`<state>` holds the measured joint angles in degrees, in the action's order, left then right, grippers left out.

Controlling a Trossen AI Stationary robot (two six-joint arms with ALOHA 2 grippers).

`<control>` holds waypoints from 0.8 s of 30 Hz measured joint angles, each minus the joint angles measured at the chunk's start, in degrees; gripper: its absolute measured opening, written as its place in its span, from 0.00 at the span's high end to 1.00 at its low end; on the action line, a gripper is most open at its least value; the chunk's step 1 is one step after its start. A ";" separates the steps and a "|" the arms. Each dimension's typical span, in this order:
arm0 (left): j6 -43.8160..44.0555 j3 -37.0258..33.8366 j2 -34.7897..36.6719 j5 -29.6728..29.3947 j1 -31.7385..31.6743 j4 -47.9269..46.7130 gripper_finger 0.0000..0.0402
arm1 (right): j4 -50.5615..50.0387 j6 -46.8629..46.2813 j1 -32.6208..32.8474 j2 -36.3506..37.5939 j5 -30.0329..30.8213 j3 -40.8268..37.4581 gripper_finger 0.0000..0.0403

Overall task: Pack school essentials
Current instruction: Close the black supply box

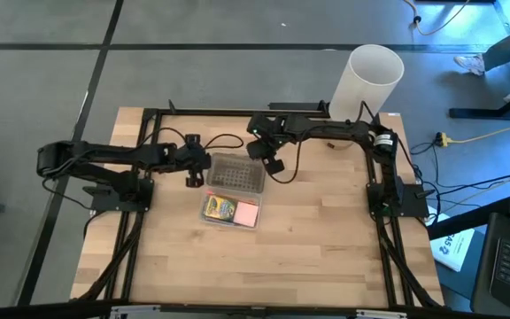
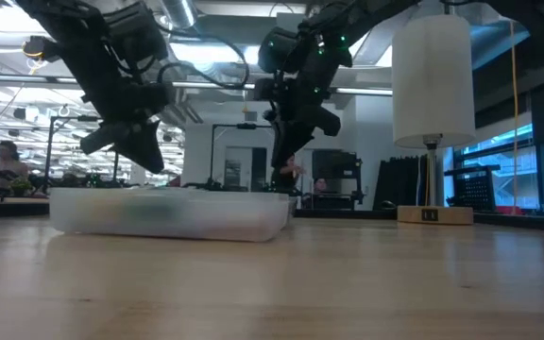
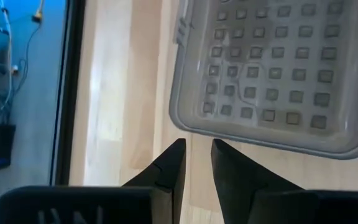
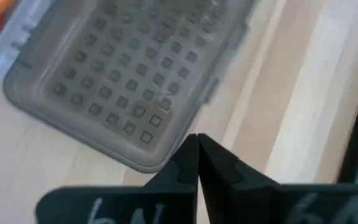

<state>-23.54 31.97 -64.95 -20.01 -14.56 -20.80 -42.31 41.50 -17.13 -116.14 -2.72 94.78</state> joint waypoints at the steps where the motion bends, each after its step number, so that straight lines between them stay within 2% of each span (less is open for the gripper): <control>1: 0.67 0.00 0.05 0.00 -0.20 -0.22 0.82 | -0.21 -1.80 -0.61 0.00 -0.89 -0.21 0.98; 8: 3.41 -0.04 0.07 -0.02 -0.90 -3.82 0.82 | -0.56 -11.80 -4.05 0.00 -5.58 -4.29 0.98; 14: 3.85 -0.04 0.07 0.22 -0.86 -3.75 0.82 | -1.11 -16.30 -4.51 -0.04 -7.03 -2.99 0.95; 19: 8.53 -0.04 0.09 5.40 1.30 -4.44 0.82 | -1.84 -20.50 -4.51 -0.11 -6.06 -2.73 0.83; 24: 12.52 -0.07 0.09 8.55 8.27 -7.47 0.82 | -2.63 -21.97 -4.50 -0.11 -5.95 -2.80 0.69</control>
<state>-11.02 31.90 -64.86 -11.46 -6.30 -28.27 -44.95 19.53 -21.63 -116.25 -8.67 91.98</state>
